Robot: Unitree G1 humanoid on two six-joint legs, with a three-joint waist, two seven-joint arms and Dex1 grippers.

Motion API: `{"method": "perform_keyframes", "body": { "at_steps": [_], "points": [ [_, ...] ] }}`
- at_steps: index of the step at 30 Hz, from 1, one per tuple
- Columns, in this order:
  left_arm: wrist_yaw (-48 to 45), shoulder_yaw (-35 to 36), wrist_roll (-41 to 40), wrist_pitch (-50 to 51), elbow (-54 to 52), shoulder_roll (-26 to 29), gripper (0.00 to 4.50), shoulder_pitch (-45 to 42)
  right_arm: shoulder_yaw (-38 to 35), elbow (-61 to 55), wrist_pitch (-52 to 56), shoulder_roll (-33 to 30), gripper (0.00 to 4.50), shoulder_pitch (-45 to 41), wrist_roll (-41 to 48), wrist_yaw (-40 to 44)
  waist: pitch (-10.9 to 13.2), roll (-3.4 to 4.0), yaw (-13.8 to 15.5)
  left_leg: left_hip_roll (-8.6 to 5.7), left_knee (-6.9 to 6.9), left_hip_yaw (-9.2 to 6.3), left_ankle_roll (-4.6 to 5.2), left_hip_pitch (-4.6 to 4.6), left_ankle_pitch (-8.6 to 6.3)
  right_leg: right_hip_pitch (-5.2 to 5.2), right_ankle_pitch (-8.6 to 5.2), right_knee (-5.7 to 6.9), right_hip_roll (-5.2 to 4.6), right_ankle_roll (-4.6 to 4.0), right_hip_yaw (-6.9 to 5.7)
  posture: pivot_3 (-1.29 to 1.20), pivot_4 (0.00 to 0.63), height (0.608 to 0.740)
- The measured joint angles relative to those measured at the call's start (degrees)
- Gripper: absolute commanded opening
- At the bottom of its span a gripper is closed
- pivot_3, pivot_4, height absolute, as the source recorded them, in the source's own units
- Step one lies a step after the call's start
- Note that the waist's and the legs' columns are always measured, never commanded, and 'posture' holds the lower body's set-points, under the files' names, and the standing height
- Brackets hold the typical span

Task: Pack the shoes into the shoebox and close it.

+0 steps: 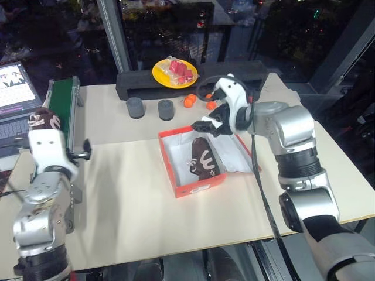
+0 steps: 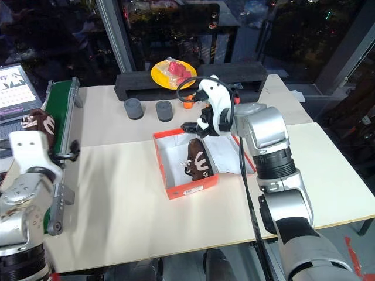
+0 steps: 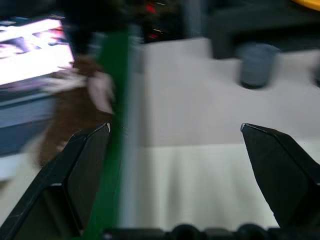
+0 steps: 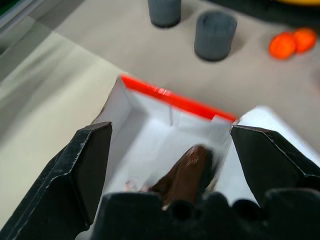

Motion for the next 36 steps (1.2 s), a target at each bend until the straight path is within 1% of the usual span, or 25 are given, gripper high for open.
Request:
{"method": "perform_keyframes", "body": {
  "at_steps": [2, 3, 4, 7, 9, 11, 14, 16, 18, 19, 20, 23, 25, 27, 30, 33, 36],
  "points": [
    [-0.3, 3.4, -0.1, 0.2, 4.1, 1.9, 4.50, 0.2, -0.4, -0.8, 0.3, 1.0, 4.44, 0.8, 0.8, -1.0, 0.0, 0.00, 0.0, 0.01, 0.03, -0.02, 0.01, 0.05, 0.02, 0.00, -0.01, 0.15, 0.04, -0.01, -0.01, 0.00, 0.150, 0.740],
    [-0.6, 3.9, -0.1, 0.2, 5.6, 2.7, 4.50, -0.5, -0.4, -0.9, 0.3, 1.1, 4.44, 1.1, 0.9, -1.2, 0.0, -0.01, 0.1, 0.00, 0.05, -0.03, 0.00, 0.07, 0.04, 0.00, -0.02, 0.22, 0.05, -0.01, -0.01, 0.00, 0.150, 0.740],
    [-1.1, 5.1, -0.3, -0.2, 8.0, 4.7, 4.50, -2.3, -0.4, -0.9, 0.3, 1.5, 4.44, 1.5, 1.0, -1.7, 0.0, -0.03, 0.4, -0.01, 0.06, -0.06, 0.00, 0.07, 0.10, 0.01, -0.03, 0.26, 0.05, 0.00, -0.03, 0.00, 0.150, 0.740],
    [-1.9, 6.4, -0.7, -0.8, 11.7, 7.9, 4.50, -6.6, -0.4, -1.0, 0.3, 2.2, 4.44, 1.6, 1.1, -2.4, 0.0, -0.04, 0.6, -0.05, 0.07, -0.04, -0.02, 0.14, 0.12, 0.10, -0.04, 0.24, 0.01, 0.02, 0.00, 0.00, 0.150, 0.740],
    [-3.4, 6.7, -1.2, -0.8, 17.5, 10.1, 4.50, -9.9, -0.4, -1.0, 0.3, 2.5, 4.44, 1.6, 1.2, -2.7, 0.0, -0.04, 0.4, -0.03, 0.06, -0.04, -0.02, 0.14, 0.12, 0.08, -0.04, 0.26, 0.03, 0.02, -0.01, 0.00, 0.150, 0.740],
    [-5.2, 6.6, -1.7, -1.1, 22.0, 11.3, 4.50, -11.1, -0.5, -1.0, 0.3, 2.5, 4.44, 1.7, 1.6, -3.2, 0.0, -0.04, 0.1, -0.03, 0.04, -0.04, -0.01, 0.12, 0.12, 0.04, -0.04, 0.26, 0.02, 0.01, -0.01, 0.00, 0.150, 0.740],
    [-7.8, 3.5, -0.5, -4.5, 30.3, 12.6, 4.50, -11.5, -0.6, -1.2, 0.3, 2.4, 4.44, 2.1, 2.3, -3.7, 0.0, -0.04, -0.2, -0.01, 0.00, -0.01, -0.01, 0.10, 0.11, -0.03, -0.04, 0.26, 0.02, 0.00, 0.01, 0.00, 0.150, 0.740],
    [-8.1, 3.2, -0.4, -5.0, 34.3, 12.6, 4.50, -11.1, -0.6, -1.8, 0.6, 2.4, 4.44, 2.2, 2.8, -4.2, 0.0, -0.04, -0.4, 0.00, -0.02, 0.00, -0.01, 0.10, 0.11, -0.06, -0.04, 0.28, 0.03, -0.01, 0.01, 0.00, 0.150, 0.740],
    [-9.1, 3.3, -0.8, -4.0, 36.8, 12.5, 3.97, -9.0, -0.7, -3.0, 1.5, 1.9, 4.50, 2.5, 3.2, -4.7, 0.0, -0.04, -0.4, 0.01, -0.03, 0.01, -0.01, 0.11, 0.11, -0.07, -0.04, 0.30, 0.03, -0.01, 0.01, 0.00, 0.150, 0.740],
    [-9.6, 3.2, -0.9, -3.8, 36.5, 12.6, 3.75, -8.5, -0.8, -3.3, 1.8, 1.6, 4.50, 2.7, 3.2, -4.9, 0.0, -0.04, -0.3, 0.00, -0.03, 0.01, -0.01, 0.13, 0.11, -0.04, -0.04, 0.30, 0.02, -0.01, 0.01, 0.00, 0.150, 0.740],
    [-9.9, 3.1, -1.1, -2.9, 36.0, 12.7, 3.31, -8.0, -0.8, -3.7, 2.2, 1.4, 4.50, 2.7, 3.3, -5.1, 0.0, -0.02, -0.4, -0.01, -0.03, 0.06, -0.01, 0.20, 0.11, -0.01, -0.05, 0.33, 0.00, 0.00, 0.05, 0.00, 0.150, 0.740],
    [-10.0, 3.3, -1.9, -0.1, 34.4, 12.4, 2.34, -7.7, -1.5, -4.8, 2.8, 0.4, 4.50, 3.3, 3.3, -5.6, -0.1, 0.03, -0.3, 0.00, -0.03, 0.09, -0.01, 0.42, 0.11, 0.13, -0.15, 0.39, 0.02, 0.14, 0.07, 0.00, 0.150, 0.740],
    [-9.7, 3.5, -2.5, 0.2, 33.9, 11.3, 1.93, -8.0, -2.3, -4.9, 3.2, -0.1, 4.50, 3.7, 3.3, -6.0, -0.2, 0.28, -0.1, -0.01, -0.03, 0.10, -0.01, 0.51, 0.12, 0.20, -0.22, 0.40, 0.02, 0.24, 0.09, 0.00, 0.150, 0.740],
    [-9.0, 3.8, -2.7, 0.0, 34.1, 10.5, 1.56, -9.1, -2.7, -4.9, 3.4, -0.2, 4.50, 3.7, 3.3, -6.2, -0.2, 0.32, 0.0, 0.00, -0.03, 0.07, 0.06, 0.51, 0.15, 0.20, -0.25, 0.42, 0.05, 0.28, 0.09, 0.00, 0.150, 0.740],
    [-8.7, 3.7, -2.8, -0.6, 34.5, 10.0, 1.29, -10.1, -2.7, -4.9, 3.5, -0.1, 4.50, 3.7, 3.4, -6.4, -0.2, 0.32, 0.4, -0.01, -0.02, 0.03, 0.10, 0.46, 0.20, 0.20, -0.25, 0.42, 0.05, 0.28, 0.07, 0.00, 0.150, 0.740],
    [-7.6, 3.4, -2.6, -1.9, 34.7, 9.9, 1.26, -10.9, -2.7, -4.9, 3.5, 0.0, 4.50, 3.7, 3.4, -6.5, -0.2, 0.25, 0.7, 0.00, -0.01, 0.02, 0.10, 0.39, 0.21, 0.17, -0.21, 0.40, 0.05, 0.23, 0.05, 0.00, 0.150, 0.740],
    [-6.0, 3.2, -2.4, -4.2, 34.2, 9.8, 1.26, -13.0, -2.9, -4.9, 3.9, 0.5, 4.50, 3.7, 4.1, -6.8, -0.2, 0.03, 0.6, 0.00, -0.01, 0.00, 0.10, 0.18, 0.20, 0.03, -0.03, 0.33, 0.04, -0.06, 0.04, 0.00, 0.150, 0.740]
  ]
}}
